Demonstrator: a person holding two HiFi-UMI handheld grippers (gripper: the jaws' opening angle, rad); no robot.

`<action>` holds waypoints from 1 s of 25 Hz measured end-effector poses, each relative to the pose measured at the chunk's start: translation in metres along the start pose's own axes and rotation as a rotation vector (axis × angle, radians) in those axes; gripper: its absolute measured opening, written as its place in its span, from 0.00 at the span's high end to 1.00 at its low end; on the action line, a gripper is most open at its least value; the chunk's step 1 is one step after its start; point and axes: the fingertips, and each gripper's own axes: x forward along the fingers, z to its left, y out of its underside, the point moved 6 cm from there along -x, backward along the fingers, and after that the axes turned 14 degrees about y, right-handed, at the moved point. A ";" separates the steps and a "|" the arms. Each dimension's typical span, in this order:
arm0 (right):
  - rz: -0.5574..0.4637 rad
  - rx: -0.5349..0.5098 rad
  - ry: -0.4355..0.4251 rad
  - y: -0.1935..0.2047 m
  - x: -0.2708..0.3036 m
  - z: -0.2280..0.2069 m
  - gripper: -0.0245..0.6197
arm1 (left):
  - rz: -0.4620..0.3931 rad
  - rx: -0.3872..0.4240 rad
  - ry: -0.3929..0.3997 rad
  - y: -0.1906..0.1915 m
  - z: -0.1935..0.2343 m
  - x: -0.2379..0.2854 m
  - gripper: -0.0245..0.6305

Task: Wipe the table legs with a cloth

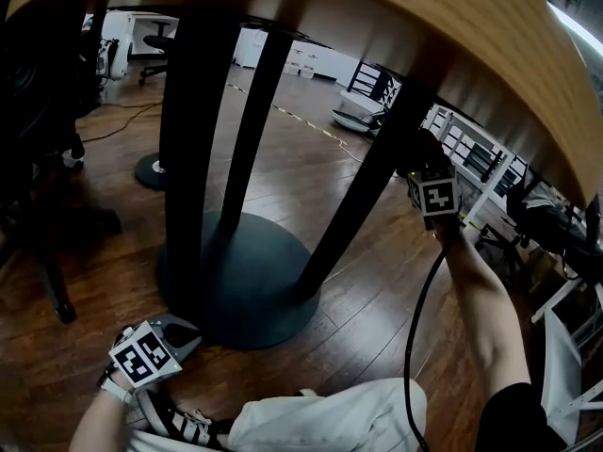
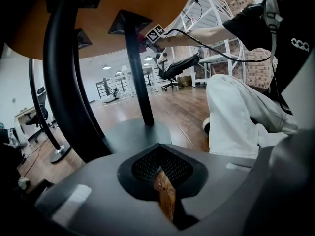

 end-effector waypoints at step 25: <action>0.304 0.010 -0.316 0.220 -0.030 0.210 0.89 | 0.031 -0.006 0.055 -0.002 -0.009 0.022 0.97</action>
